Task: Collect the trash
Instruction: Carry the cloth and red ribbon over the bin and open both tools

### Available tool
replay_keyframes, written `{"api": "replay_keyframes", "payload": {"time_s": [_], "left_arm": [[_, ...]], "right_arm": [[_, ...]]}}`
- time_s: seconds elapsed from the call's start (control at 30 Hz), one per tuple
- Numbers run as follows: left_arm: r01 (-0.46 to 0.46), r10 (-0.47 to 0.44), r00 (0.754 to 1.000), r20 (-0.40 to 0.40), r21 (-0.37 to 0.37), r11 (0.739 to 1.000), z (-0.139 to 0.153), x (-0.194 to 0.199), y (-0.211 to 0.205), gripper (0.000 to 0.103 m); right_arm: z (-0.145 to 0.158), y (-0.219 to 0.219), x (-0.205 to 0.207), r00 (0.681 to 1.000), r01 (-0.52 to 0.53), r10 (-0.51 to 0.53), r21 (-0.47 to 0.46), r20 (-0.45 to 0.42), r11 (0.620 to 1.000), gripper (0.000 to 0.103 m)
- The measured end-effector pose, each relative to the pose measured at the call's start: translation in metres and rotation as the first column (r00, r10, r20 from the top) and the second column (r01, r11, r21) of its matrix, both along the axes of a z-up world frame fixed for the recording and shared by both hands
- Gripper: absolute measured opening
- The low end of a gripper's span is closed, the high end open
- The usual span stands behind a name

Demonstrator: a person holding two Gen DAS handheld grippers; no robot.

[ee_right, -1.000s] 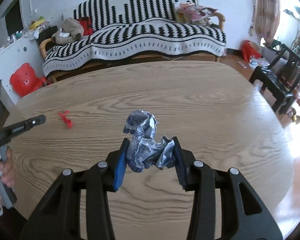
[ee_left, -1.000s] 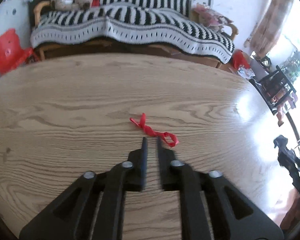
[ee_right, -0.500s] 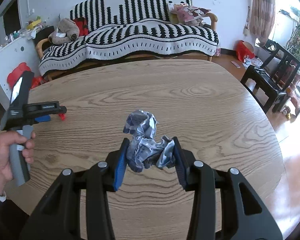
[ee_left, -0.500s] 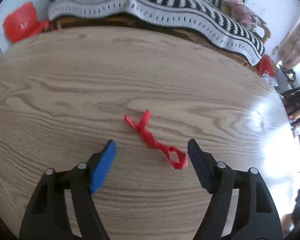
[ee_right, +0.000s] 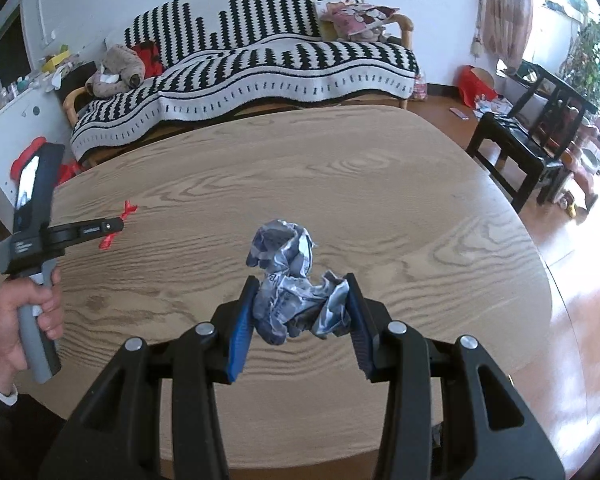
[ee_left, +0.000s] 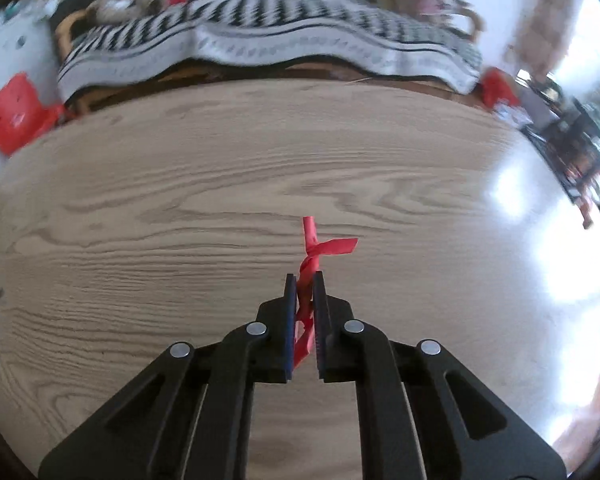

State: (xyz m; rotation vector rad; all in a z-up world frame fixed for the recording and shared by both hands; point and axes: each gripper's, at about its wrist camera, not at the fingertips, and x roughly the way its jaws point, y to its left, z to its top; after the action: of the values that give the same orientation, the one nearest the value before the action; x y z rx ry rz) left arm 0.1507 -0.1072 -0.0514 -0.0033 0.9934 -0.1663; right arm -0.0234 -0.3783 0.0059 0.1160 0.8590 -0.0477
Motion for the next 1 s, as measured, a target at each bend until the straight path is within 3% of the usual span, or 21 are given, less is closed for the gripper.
{"api": "replay_keyframes", "payload": {"time_s": [0.2,0.33,0.6,1.0], "left_arm": [[0.206,-0.205,0.977,0.065,-0.013,0.979,0.024,-0.057,-0.068,0.007],[0.347,-0.343,0.936,0.08,-0.044,0.937,0.03,-0.101,-0.123,0.007],[0.577,-0.567,0.817,0.107,-0.11,0.81,0.027,-0.18,-0.227,0.007],[0.741,-0.741,0.67,0.053,-0.114,0.662,-0.011,-0.242,-0.322,0.007]], "right_arm": [[0.003,-0.037,-0.037,0.997,0.072,-0.072,0.003,0.006,0.997,0.042],[0.007,-0.072,-0.069,0.991,0.132,-0.132,0.03,0.008,0.991,0.042],[0.0,-0.158,-0.139,0.952,0.305,-0.305,0.085,-0.022,0.948,0.042],[-0.032,-0.232,-0.209,0.886,0.463,-0.45,0.159,-0.111,0.872,0.043]]}}
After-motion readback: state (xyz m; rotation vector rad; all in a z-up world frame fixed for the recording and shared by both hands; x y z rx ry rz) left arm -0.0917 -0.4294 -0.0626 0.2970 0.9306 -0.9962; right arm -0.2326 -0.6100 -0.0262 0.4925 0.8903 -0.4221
